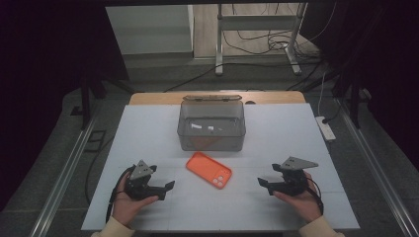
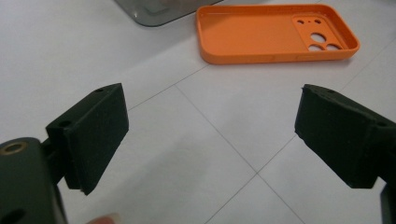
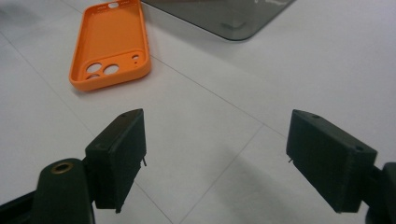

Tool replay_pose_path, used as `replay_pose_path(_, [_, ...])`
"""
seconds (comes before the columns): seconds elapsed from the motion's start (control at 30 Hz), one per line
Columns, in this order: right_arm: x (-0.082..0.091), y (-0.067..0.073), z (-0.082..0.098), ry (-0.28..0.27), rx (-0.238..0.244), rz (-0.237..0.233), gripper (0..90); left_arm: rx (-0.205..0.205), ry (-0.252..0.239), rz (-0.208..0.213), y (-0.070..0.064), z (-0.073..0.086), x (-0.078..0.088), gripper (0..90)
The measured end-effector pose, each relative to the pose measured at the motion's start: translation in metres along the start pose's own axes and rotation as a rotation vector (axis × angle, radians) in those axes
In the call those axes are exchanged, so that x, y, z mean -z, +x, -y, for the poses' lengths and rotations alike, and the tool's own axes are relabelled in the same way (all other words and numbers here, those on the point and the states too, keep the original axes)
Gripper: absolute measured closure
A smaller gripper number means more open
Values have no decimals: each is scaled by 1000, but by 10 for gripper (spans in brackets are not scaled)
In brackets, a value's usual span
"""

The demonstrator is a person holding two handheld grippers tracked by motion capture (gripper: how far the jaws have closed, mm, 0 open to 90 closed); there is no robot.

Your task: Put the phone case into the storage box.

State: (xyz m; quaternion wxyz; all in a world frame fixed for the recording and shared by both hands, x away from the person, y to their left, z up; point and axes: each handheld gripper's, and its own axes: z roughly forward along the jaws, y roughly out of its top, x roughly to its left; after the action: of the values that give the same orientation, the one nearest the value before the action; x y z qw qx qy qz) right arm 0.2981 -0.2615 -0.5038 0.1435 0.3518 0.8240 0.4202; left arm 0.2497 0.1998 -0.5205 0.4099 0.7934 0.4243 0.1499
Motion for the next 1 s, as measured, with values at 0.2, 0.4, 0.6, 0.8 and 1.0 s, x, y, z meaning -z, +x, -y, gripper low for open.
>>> replay_pose_path(0.2, [1,0,1,7,0,5,206,-3,4,9,0,0,-1,100])
replay_pose_path(0.4, [0,-1,-3,3,5,2,205,-2,3,2,0,0,0,100])
replay_pose_path(0.6, [2,-1,-4,1,6,-3,205,-3,4,2,0,0,1,100])
replay_pose_path(0.8, [1,1,-10,11,23,-9,205,-3,5,6,0,0,1,101])
replay_pose_path(1.0, [1,2,-13,9,23,-15,205,2,1,-1,0,0,0,102])
